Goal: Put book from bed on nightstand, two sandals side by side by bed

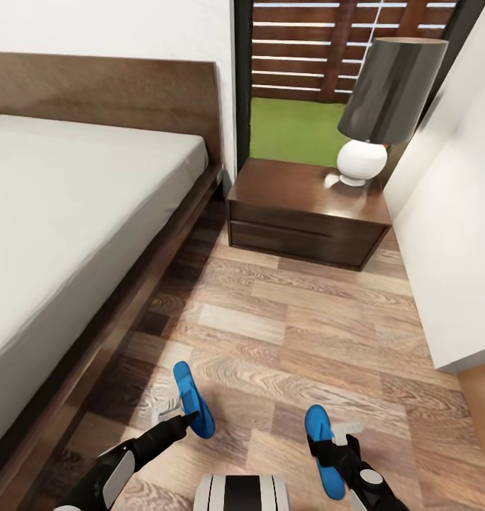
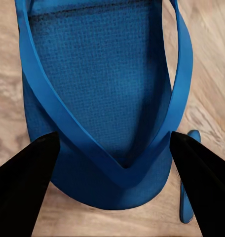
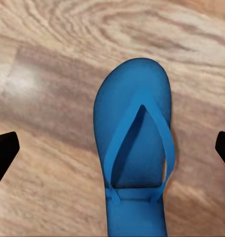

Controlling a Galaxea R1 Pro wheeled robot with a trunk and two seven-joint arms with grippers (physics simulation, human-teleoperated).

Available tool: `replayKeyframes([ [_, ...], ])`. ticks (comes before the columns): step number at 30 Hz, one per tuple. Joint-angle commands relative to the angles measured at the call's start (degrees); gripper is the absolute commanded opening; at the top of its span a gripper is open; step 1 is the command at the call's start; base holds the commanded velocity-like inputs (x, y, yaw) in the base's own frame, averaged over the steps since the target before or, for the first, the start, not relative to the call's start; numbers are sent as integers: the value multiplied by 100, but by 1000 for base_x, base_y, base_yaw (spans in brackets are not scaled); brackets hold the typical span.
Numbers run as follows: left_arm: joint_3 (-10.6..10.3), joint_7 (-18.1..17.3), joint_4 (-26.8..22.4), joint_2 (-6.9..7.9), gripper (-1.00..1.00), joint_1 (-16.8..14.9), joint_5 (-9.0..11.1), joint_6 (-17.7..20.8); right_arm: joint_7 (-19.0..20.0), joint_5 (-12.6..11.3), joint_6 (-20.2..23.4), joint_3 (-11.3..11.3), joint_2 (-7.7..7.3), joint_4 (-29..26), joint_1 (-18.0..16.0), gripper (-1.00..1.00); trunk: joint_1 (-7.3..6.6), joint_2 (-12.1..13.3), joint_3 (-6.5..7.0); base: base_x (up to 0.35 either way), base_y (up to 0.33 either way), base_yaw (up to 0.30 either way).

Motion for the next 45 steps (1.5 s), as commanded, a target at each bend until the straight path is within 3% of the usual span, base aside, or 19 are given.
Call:
replayKeyframes([
  [1, 15, -26, 0, -1, -100, -2, 49, 60, -45, -47, 19, 35, -9, -12, -3, 100, 1, -1, -4, 124, 0, 0],
  [12, 17, -26, 0, -1, -100, -2, 49, 60, -38, -39, 2, 35, -9, -32, -3, 100, 1, -1, -4, 25, 0, 0],
  [34, 0, -8, -44, -77, -100, 33, 55, 51, 669, -748, 709, -28, -49, 372, -73, 100, 1, -1, -4, 0, 0, 0],
  [45, 0, -8, -44, -74, -100, 33, 57, 51, 1022, -395, 1062, -52, -79, 223, -73, 100, 1, -1, -4, 0, 0, 0],
])
